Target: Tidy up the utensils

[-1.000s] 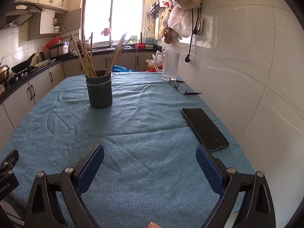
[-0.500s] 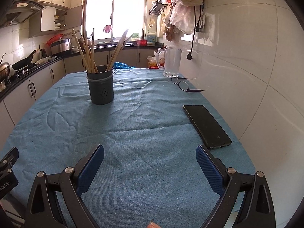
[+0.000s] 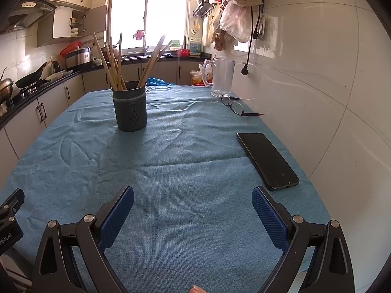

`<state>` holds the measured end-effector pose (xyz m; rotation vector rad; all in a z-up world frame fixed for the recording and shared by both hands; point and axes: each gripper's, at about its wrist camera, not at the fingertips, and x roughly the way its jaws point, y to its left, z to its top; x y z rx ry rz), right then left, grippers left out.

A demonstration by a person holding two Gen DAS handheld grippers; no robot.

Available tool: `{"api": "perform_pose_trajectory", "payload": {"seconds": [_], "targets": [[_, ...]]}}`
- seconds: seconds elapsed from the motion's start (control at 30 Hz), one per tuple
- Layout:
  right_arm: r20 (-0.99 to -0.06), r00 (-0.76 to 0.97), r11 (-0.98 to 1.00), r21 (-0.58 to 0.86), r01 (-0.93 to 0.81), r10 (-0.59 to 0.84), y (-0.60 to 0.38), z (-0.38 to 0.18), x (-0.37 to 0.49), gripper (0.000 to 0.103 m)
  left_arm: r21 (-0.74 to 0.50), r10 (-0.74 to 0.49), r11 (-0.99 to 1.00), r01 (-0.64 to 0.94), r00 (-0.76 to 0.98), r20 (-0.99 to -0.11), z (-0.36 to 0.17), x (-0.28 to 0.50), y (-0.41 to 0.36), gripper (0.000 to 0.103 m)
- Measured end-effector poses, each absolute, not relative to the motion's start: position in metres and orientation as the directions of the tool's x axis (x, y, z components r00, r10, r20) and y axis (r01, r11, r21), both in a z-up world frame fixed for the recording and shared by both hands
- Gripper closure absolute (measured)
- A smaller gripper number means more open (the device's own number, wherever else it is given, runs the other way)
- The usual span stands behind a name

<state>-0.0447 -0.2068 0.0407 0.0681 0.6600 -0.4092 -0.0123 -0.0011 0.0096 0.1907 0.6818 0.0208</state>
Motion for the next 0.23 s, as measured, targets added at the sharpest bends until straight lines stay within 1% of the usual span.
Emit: {"api": "perform_pose_trajectory", "payload": {"seconds": [0.07, 0.17, 0.23], "targets": [[-0.612, 0.711, 0.919, -0.068, 0.389, -0.346, -0.207, 0.039, -0.044, 0.004, 0.178, 0.079, 0.983, 0.045, 0.773, -0.629, 0.009, -0.01, 0.0, 0.0], [-0.63, 0.709, 0.93, -0.059, 0.363, -0.317, -0.214, 0.037, -0.035, 0.004, 0.188, 0.105, 0.982, 0.017, 0.778, -0.619, 0.012, 0.003, 0.003, 0.0], [-0.656, 0.699, 0.937, -0.038, 0.347, -0.285, -0.23, 0.034, -0.019, 0.003, 0.169, 0.096, 0.985, 0.02, 0.756, -0.648, 0.009, 0.025, 0.01, 0.0]]}}
